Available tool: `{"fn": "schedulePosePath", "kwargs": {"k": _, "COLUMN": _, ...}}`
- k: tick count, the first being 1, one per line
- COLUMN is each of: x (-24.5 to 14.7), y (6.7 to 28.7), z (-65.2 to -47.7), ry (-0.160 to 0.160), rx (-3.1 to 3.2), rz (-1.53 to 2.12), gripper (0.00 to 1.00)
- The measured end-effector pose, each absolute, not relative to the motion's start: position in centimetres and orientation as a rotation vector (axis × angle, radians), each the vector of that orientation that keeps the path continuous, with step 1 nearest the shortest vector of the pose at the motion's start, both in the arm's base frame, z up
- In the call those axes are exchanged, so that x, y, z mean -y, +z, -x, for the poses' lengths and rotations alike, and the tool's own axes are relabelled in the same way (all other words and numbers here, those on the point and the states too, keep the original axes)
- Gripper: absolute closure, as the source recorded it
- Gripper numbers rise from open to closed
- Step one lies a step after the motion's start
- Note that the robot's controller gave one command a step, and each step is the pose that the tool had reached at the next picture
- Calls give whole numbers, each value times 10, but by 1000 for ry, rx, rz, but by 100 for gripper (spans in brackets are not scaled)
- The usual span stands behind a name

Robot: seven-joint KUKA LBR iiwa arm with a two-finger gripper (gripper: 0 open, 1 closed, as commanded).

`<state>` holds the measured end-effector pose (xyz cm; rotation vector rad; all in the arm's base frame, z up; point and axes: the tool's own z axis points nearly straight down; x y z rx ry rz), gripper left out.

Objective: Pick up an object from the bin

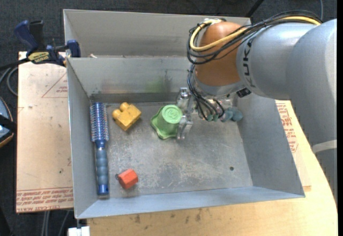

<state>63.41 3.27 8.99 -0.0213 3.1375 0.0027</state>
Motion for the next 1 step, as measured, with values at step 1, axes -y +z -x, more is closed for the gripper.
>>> {"fn": "schedulePosePath", "kwargs": {"k": 1, "x": -38, "y": 223, "z": -631, "ry": 2, "rx": -3129, "rz": 61, "gripper": 100}}
